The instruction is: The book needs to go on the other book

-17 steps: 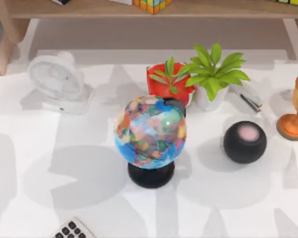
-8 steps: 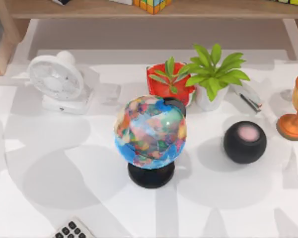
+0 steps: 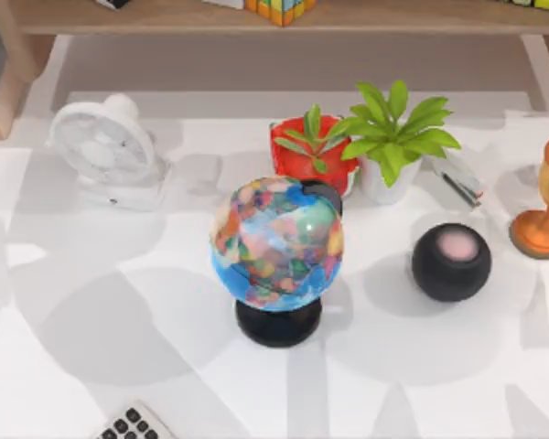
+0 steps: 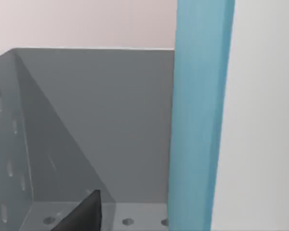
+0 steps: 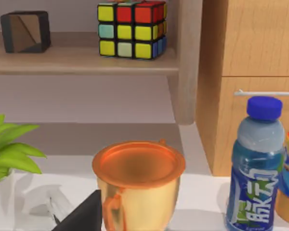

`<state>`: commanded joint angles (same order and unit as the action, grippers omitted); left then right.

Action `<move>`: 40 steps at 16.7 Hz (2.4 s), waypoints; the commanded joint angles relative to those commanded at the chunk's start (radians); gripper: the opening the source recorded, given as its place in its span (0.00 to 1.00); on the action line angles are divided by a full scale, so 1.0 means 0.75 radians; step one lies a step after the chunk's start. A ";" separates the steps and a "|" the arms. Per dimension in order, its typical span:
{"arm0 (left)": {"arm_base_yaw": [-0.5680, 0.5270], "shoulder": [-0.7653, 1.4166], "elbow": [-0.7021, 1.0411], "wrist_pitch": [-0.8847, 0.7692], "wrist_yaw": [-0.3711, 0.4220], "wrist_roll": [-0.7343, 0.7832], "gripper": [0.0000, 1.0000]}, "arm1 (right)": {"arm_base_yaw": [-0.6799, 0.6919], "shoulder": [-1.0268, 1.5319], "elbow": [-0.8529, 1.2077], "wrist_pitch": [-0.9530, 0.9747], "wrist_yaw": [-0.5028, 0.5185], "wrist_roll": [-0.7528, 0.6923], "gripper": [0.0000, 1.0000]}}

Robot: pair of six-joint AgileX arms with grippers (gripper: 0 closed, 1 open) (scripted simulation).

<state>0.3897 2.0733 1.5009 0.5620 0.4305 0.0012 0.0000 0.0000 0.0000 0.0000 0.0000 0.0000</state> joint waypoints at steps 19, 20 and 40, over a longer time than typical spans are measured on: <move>-0.017 0.067 0.103 -0.036 -0.016 -0.001 0.17 | 0.000 0.000 0.000 0.000 0.000 0.000 1.00; -0.017 0.067 0.103 -0.036 -0.016 -0.001 0.10 | 0.000 0.000 0.000 0.000 0.000 0.000 1.00; -0.005 0.000 0.064 -0.059 -0.002 0.017 0.00 | 0.000 0.000 0.000 0.000 0.000 0.000 1.00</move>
<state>0.3859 2.0733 1.5493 0.5175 0.4291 0.0136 0.0000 0.0000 0.0000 0.0000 0.0000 0.0000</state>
